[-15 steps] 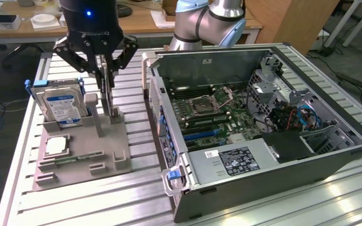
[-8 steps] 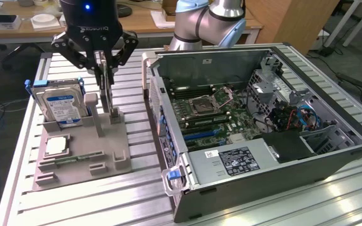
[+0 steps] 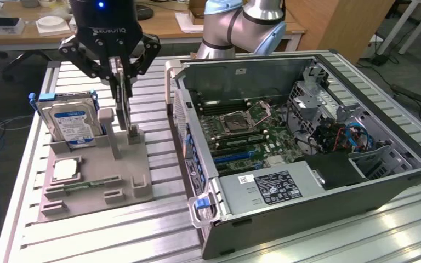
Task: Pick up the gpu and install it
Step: 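Pick up the gpu and move the gpu toward the slot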
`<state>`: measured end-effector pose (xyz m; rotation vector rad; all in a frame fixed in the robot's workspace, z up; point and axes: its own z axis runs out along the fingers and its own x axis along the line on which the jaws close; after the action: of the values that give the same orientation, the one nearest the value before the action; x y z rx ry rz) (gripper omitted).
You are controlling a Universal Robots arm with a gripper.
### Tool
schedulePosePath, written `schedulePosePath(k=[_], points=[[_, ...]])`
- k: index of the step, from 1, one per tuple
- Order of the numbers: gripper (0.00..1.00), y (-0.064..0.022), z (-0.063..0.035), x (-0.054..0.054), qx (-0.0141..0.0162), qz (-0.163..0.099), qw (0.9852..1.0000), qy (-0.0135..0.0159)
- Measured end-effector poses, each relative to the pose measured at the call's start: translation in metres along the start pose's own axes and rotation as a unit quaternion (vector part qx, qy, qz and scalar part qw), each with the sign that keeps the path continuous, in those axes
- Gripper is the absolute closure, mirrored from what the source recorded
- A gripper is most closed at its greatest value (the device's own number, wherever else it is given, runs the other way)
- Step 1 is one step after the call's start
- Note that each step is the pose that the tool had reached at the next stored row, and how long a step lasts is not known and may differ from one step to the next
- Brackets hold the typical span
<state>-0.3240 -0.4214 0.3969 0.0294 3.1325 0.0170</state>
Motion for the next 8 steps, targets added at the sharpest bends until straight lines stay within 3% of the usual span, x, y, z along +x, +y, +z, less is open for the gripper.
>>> schedulePosePath(k=[3, 8], points=[[0.73, -0.0001, -0.0003, 0.0, 0.0057, 0.0, 1.0, -0.0002], [0.73, 0.0, -0.0041, 0.0, 0.0065, 0.0, 1.0, -0.0002]])
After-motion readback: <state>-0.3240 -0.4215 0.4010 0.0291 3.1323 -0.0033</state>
